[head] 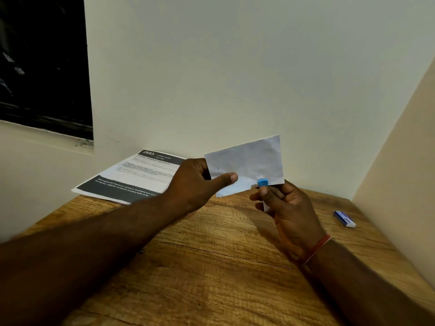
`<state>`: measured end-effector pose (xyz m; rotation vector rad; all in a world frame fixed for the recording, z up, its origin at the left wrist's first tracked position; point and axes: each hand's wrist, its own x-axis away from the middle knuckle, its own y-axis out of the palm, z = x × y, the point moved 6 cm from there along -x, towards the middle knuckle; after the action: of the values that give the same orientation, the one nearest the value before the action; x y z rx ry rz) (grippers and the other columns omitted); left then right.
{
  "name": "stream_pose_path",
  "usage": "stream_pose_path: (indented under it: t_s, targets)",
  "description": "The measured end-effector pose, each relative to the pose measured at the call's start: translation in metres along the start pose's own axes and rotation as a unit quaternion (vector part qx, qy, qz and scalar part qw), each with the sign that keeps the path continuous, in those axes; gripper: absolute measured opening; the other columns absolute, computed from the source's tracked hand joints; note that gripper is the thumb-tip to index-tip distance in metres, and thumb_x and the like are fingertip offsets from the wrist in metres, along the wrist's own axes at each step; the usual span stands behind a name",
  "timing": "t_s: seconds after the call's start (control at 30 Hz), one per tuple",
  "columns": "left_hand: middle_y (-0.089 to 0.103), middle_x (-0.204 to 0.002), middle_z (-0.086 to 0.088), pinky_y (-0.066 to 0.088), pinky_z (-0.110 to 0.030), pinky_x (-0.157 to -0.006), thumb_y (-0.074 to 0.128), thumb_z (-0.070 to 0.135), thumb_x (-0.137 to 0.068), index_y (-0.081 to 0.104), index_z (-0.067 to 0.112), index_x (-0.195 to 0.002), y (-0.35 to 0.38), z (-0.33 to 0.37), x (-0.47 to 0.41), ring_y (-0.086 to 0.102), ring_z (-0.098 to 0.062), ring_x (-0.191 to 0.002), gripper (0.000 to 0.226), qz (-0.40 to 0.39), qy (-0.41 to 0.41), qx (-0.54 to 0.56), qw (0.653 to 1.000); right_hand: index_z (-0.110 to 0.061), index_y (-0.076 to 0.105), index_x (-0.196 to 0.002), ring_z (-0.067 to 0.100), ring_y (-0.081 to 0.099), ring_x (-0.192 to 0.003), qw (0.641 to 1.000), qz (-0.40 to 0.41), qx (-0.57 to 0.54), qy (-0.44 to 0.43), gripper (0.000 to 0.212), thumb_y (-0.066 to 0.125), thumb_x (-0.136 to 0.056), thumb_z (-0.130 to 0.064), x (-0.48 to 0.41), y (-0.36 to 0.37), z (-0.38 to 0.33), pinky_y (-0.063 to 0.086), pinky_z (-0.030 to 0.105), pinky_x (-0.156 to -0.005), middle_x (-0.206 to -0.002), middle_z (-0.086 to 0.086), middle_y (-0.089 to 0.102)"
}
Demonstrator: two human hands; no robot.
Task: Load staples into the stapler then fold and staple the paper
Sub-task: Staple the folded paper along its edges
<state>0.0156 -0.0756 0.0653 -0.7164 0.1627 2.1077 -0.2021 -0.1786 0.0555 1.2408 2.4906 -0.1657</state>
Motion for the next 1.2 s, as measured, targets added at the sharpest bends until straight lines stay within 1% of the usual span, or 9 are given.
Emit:
stream_pose_path:
  t_s: [0.33,0.47,0.6,0.77,0.97,1.03,1.1,1.13,1.2]
  targets:
    - [0.088,-0.109,0.018,0.066,-0.019,-0.084,0.096,0.036,-0.090,0.088,0.031,-0.117,0.002,0.002,0.002,0.084,0.000,-0.100,0.029,-0.004,-0.004,0.007,1.000,-0.016,0.082,-0.126,0.018,0.084,-0.101,1.000,0.016,-0.017,0.008,0.092,0.100,-0.057,-0.073,-0.002,-0.005,0.002,0.066,0.027,-0.080,-0.113,0.010,0.087]
    - [0.088,-0.110,0.018,0.067,-0.019,-0.085,0.096,0.035,-0.090,0.086,0.037,-0.115,0.003,0.002,0.002,0.084,0.000,-0.101,0.027,-0.011,-0.009,0.012,1.000,-0.011,0.081,-0.125,0.017,0.083,-0.096,1.000,0.018,-0.012,0.016,0.069,0.091,-0.073,-0.054,-0.005,-0.007,0.004,0.063,0.034,-0.082,-0.110,0.008,0.087]
    - [0.088,-0.114,0.014,0.068,-0.023,-0.088,0.096,0.038,-0.090,0.085,0.031,-0.125,0.003,0.002,0.003,0.084,-0.002,-0.104,0.037,-0.011,-0.011,0.000,1.000,-0.007,0.081,-0.123,0.014,0.081,-0.090,1.000,0.024,-0.010,0.015,0.059,0.085,-0.078,-0.045,-0.007,-0.007,0.005,0.064,0.028,-0.076,-0.104,0.007,0.087]
    - [0.087,-0.113,0.021,0.063,-0.014,-0.082,0.096,0.038,-0.090,0.084,0.035,-0.125,0.003,0.002,0.004,0.083,0.002,-0.104,0.037,-0.017,-0.003,0.001,1.000,-0.008,0.083,-0.118,0.015,0.081,-0.083,0.999,0.032,-0.007,0.009,0.048,0.086,-0.083,-0.040,-0.011,-0.010,0.006,0.063,0.025,-0.069,-0.091,0.013,0.086]
    - [0.088,-0.110,0.017,0.069,-0.026,-0.087,0.097,0.034,-0.090,0.085,0.032,-0.120,0.002,-0.008,0.000,0.085,-0.003,-0.102,0.033,0.011,-0.035,0.020,0.999,-0.014,0.088,-0.116,0.020,0.077,-0.097,0.999,-0.010,-0.023,0.028,0.043,0.087,-0.085,-0.044,-0.010,-0.008,0.011,0.061,0.036,-0.082,-0.114,0.011,0.085]
    - [0.088,-0.108,0.016,0.071,-0.030,-0.085,0.097,0.033,-0.090,0.084,0.031,-0.121,-0.002,-0.012,-0.003,0.085,-0.005,-0.099,0.034,0.035,-0.051,0.031,0.998,-0.019,0.087,-0.118,0.016,0.076,-0.094,0.999,-0.019,0.038,0.014,0.035,0.087,-0.090,-0.039,-0.009,-0.010,0.006,0.062,0.029,-0.078,-0.114,0.004,0.086]
    - [0.088,-0.111,0.015,0.072,-0.033,-0.084,0.097,0.033,-0.091,0.079,0.034,-0.125,-0.005,-0.014,-0.005,0.086,-0.007,-0.099,0.038,0.044,-0.062,0.057,0.995,-0.032,0.085,-0.115,0.004,0.078,-0.091,0.981,-0.021,0.191,-0.012,0.024,0.091,-0.092,-0.032,-0.008,-0.012,0.003,0.060,0.016,-0.073,-0.106,-0.013,0.086]
    - [0.088,-0.114,0.013,0.072,-0.037,-0.085,0.096,0.031,-0.091,0.077,0.033,-0.130,-0.005,-0.015,-0.006,0.086,-0.010,-0.102,0.044,0.044,-0.069,0.078,0.994,-0.040,0.083,-0.110,-0.002,0.077,-0.092,0.960,-0.031,0.279,-0.020,0.024,0.093,-0.091,-0.030,-0.007,-0.012,0.004,0.057,0.009,-0.073,-0.102,-0.022,0.084]
    - [0.087,-0.121,0.006,0.072,-0.046,-0.092,0.097,0.029,-0.090,0.070,0.027,-0.142,-0.006,-0.017,-0.006,0.085,-0.015,-0.109,0.058,0.052,-0.082,0.096,0.991,-0.044,0.082,-0.106,-0.004,0.074,-0.094,0.909,-0.065,0.412,-0.014,0.024,0.096,-0.088,-0.036,-0.006,-0.009,0.011,0.052,0.007,-0.070,-0.099,-0.021,0.081]
